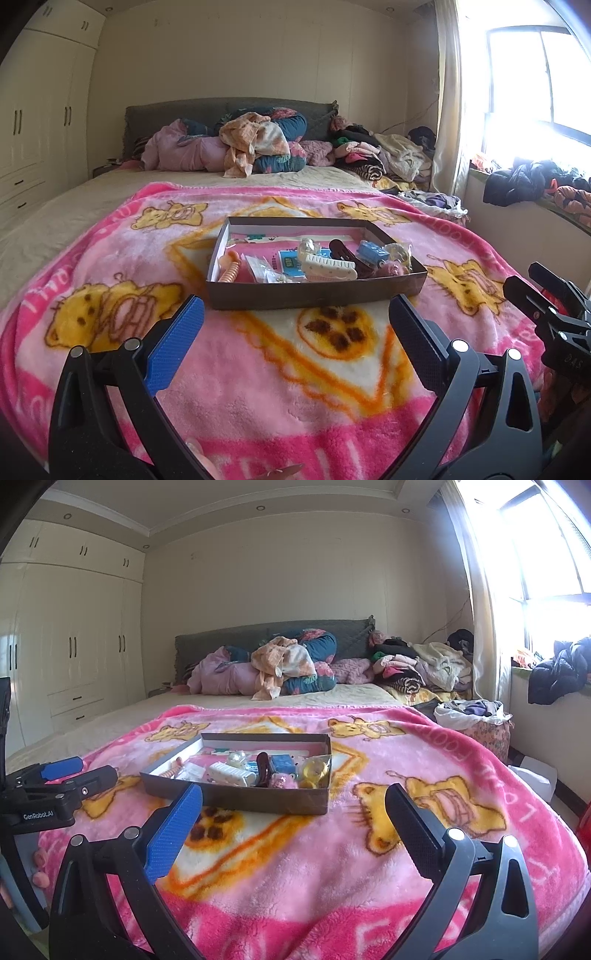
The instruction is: Organize jewelry
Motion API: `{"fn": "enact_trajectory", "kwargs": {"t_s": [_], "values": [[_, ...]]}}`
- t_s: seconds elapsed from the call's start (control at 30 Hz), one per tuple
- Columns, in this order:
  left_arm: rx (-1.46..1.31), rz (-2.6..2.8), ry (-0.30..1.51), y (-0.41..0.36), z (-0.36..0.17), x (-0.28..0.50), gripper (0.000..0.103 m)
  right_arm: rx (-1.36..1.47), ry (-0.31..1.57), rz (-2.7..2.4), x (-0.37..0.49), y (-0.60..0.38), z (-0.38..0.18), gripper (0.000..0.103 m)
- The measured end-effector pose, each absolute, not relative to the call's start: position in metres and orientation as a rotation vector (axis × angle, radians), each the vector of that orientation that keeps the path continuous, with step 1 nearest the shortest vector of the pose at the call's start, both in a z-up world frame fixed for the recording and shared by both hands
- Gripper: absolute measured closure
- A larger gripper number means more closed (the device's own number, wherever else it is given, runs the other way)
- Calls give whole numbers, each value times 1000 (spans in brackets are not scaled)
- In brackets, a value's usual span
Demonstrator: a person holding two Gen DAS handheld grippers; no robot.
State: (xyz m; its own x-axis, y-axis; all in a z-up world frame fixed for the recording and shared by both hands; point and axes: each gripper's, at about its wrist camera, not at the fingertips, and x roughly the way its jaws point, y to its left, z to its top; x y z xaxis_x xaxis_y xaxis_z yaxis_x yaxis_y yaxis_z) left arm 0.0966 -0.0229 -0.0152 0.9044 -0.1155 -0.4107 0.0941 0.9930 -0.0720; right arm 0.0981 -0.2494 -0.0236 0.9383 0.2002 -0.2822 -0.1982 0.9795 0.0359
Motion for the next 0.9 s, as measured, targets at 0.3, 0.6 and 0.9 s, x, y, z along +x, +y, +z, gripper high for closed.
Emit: {"fn": "enact_trajectory", "kwargs": {"t_s": [0.3, 0.6, 0.9], "values": [[-51, -108, 427, -23, -16, 96, 11, 4, 288, 202, 98, -249, -24, 6], [-50, -107, 428, -23, -16, 96, 11, 3, 288, 202, 98, -249, -24, 6], [-51, -109, 431, -23, -18, 96, 11, 1, 287, 202, 98, -248, -23, 6]]}}
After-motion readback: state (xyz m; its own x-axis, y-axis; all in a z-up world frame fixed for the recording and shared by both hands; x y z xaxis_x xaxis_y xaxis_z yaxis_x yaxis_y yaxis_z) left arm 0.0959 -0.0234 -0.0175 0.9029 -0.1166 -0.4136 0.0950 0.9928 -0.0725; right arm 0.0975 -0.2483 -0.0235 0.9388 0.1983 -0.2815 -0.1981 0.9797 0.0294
